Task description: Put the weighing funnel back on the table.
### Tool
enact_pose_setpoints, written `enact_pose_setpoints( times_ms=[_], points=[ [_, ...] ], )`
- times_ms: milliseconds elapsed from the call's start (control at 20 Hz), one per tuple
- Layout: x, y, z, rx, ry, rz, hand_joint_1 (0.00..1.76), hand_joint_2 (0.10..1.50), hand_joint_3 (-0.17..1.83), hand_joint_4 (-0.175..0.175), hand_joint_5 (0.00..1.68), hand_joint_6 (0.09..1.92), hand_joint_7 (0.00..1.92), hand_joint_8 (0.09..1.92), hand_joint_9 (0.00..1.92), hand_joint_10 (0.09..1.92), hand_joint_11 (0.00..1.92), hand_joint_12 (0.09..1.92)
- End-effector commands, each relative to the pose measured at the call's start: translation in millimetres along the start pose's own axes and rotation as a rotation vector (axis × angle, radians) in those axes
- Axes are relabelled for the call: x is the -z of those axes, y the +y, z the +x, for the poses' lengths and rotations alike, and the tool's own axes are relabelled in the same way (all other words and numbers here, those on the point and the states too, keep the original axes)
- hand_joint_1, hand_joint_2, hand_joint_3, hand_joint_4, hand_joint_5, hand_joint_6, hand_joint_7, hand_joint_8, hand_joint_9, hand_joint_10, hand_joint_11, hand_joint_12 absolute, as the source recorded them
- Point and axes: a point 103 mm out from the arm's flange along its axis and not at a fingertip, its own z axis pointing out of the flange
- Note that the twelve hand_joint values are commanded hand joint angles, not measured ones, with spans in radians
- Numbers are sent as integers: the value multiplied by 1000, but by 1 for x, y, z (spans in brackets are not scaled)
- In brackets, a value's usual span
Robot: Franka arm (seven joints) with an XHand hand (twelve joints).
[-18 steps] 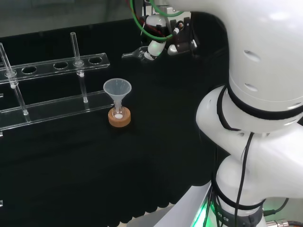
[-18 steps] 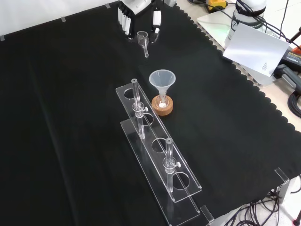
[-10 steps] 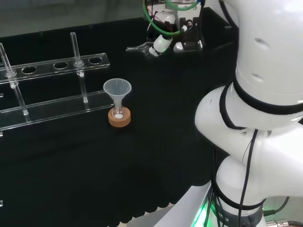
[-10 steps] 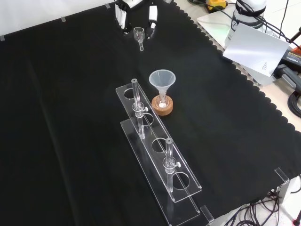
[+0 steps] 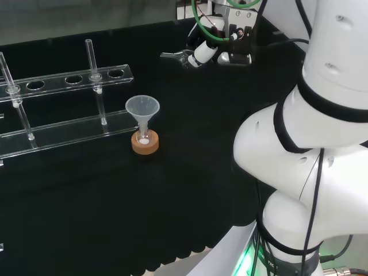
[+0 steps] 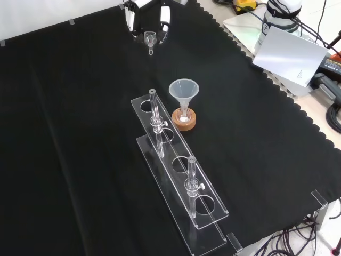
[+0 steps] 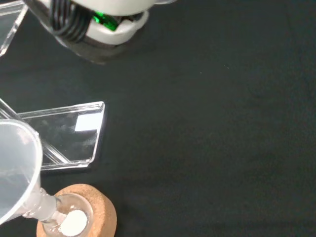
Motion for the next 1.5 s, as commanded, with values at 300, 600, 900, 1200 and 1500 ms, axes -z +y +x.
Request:
enact_pose_setpoints(
  times_ms=[300,600,900,1200,1500],
  points=[
    [-31,53,-47,-67,9,13,1088,710,663,175,1154,885,1027,548,1354,87,1043,911],
    [-41,72,-65,-89,-15,42,1089,710,664,175,1154,884,1027,548,1355,87,1041,915],
    [-50,79,-74,-109,-60,58,1089,710,664,175,1154,884,1027,548,1356,87,1039,918],
    [-59,83,-80,-125,-108,74,1089,710,665,175,1155,884,1027,548,1356,87,1038,921],
    [-69,90,-85,-156,-143,103,1089,710,665,175,1155,884,1026,549,1357,87,1040,923]
  ],
)
